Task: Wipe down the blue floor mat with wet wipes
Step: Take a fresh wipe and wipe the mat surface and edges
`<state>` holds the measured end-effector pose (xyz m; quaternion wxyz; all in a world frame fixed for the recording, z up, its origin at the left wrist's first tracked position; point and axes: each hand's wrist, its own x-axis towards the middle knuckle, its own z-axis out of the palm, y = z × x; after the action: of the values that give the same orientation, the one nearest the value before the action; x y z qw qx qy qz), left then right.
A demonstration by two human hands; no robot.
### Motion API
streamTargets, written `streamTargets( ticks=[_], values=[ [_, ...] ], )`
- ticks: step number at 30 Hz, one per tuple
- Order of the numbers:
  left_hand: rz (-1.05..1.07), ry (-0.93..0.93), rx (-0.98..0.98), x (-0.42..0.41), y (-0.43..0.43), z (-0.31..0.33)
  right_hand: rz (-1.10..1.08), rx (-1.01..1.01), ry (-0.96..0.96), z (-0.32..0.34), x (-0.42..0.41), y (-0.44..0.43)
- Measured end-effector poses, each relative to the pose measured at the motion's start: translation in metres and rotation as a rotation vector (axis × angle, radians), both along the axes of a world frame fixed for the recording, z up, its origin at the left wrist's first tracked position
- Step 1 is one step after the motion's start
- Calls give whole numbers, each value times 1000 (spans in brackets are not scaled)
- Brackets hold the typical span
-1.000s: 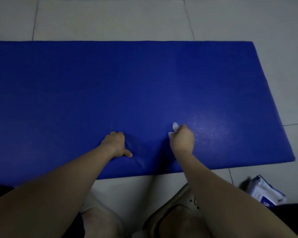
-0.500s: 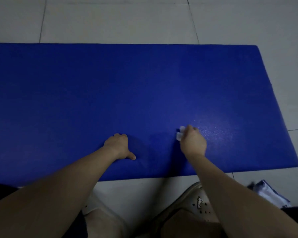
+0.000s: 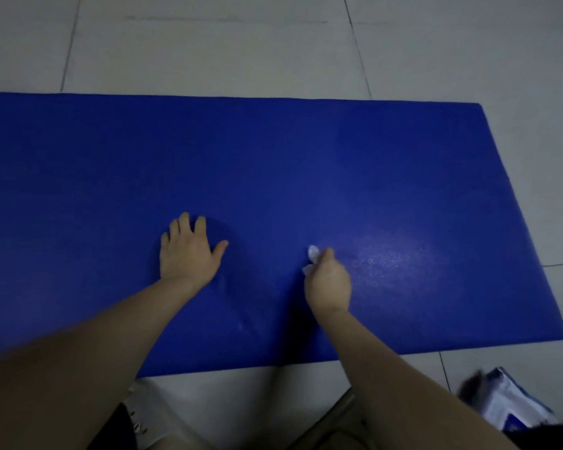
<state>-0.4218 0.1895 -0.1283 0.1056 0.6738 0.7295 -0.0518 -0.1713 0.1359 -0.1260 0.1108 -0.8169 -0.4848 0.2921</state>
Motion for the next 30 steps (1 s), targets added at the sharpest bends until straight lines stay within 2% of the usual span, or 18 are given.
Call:
streamTargets(
  ticks=[3,6,8,11,15,18,20,24,30],
  values=[
    [-37,-14,38,3,0,-15,211,20,44,-4,-35,0],
    [-42,-42,55,6,0,-23,439,14,3,-7,-47,0],
    [-44,-60,70,11,3,-25,501,23,-24,-7,-37,3],
    [-32,-76,76,18,14,-27,341,11,-108,-11,5,13],
    [-1,-79,91,24,18,-32,63,-20,-334,-13,83,15],
    [-1,-83,122,22,15,-36,-172,-42,-336,-9,119,17],
    [6,-85,138,21,15,-37,-243,-18,-288,-12,117,21],
    [12,-76,155,23,15,-38,-228,102,-81,-14,62,25],
    [20,-67,165,25,17,-40,109,104,-74,-12,-35,32]
  ],
)
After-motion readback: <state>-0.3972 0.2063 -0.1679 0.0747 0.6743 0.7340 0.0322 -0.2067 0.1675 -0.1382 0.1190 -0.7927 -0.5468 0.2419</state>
